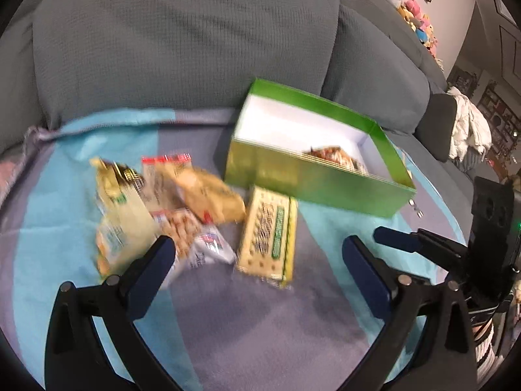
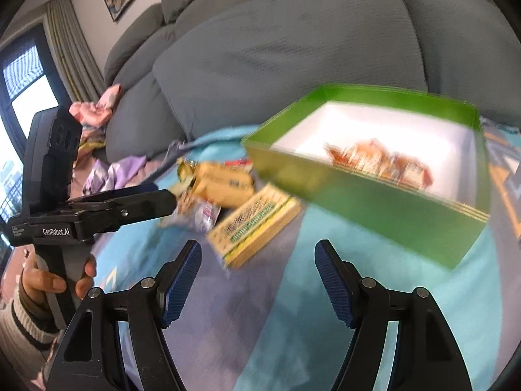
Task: Organize snacks
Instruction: 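Move the right tool back toward the SODA CRACKER pack, then grasp the SODA CRACKER pack with the right gripper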
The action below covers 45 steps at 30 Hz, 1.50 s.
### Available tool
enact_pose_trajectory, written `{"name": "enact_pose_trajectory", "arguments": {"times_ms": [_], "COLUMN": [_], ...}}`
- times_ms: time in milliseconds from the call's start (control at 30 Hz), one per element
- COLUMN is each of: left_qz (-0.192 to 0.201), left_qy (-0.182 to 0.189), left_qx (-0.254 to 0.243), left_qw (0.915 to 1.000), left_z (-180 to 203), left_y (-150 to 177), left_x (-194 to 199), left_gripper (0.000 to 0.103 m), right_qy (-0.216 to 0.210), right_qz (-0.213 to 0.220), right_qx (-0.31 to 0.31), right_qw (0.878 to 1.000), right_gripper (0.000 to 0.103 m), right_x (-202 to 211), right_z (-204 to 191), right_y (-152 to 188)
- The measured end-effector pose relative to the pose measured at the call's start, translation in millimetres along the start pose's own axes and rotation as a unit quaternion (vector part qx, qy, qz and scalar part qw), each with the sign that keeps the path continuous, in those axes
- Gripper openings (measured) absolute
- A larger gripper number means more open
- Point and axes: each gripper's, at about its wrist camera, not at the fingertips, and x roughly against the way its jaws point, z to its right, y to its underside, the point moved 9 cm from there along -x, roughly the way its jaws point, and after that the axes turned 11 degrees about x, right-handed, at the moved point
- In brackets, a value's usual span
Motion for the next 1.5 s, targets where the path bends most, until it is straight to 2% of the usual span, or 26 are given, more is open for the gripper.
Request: {"name": "enact_pose_trajectory", "arguments": {"times_ms": [233,467,600,800,967,1033,1133,1167,1367,1467,1500], "left_qz": [-0.011,-0.023,-0.031,-0.063,-0.086,-0.095,-0.121,-0.132,-0.140,-0.132,-0.129], "left_qy": [0.029,0.055,0.064,0.060,0.039,0.026,0.018,0.014,0.026,0.022,0.022], "left_qx": [-0.010,-0.026,-0.041,-0.055,-0.069,-0.079,-0.094,-0.099,-0.101,-0.094,-0.089], "left_qw": [0.9995,0.9979,0.9966,0.9948,0.9931,0.9920,0.9881,0.9861,0.9846,0.9865,0.9875], "left_z": [4.4,12.5,17.4,19.9,20.5,18.8,16.4,15.0,17.9,18.8,18.2], "left_y": [17.3,14.5,10.9,5.5,0.7,1.0,6.4,9.9,14.5,15.5,16.0], "left_x": [-14.7,-28.5,-38.1,-62.5,-74.8,-78.4,-84.3,-86.4,-86.4,-83.5,-81.8], "left_gripper": [0.102,0.101,0.097,0.093,0.092,0.085,0.055,0.052,0.052,0.051,0.052], "right_qy": [-0.002,-0.003,-0.008,-0.011,-0.007,-0.013,-0.016,-0.018,-0.034,-0.028,-0.031], "right_qz": [-0.021,-0.034,-0.034,-0.034,-0.041,-0.043,-0.053,-0.056,-0.055,-0.051,-0.047], "right_qx": [0.024,0.047,0.044,0.041,0.048,0.048,0.043,0.040,0.017,0.007,-0.001], "right_qw": [0.999,0.998,0.998,0.998,0.998,0.998,0.998,0.997,0.998,0.998,0.998], "right_gripper": [0.073,0.073,0.073,0.073,0.073,0.073,0.073,0.073,0.071,0.057,0.049], "right_x": [-16.6,-30.3,-36.0,-45.5,-53.3,-57.0,-64.7,-66.6,-66.4,-64.2,-61.6], "right_z": [-21.8,-36.4,-36.6,-33.4,-33.2,-33.4,-32.2,-31.1,-25.6,-19.2,-15.6], "right_y": [16.2,20.8,19.7,16.0,11.3,9.6,9.6,10.1,12.7,12.2,12.5]}}
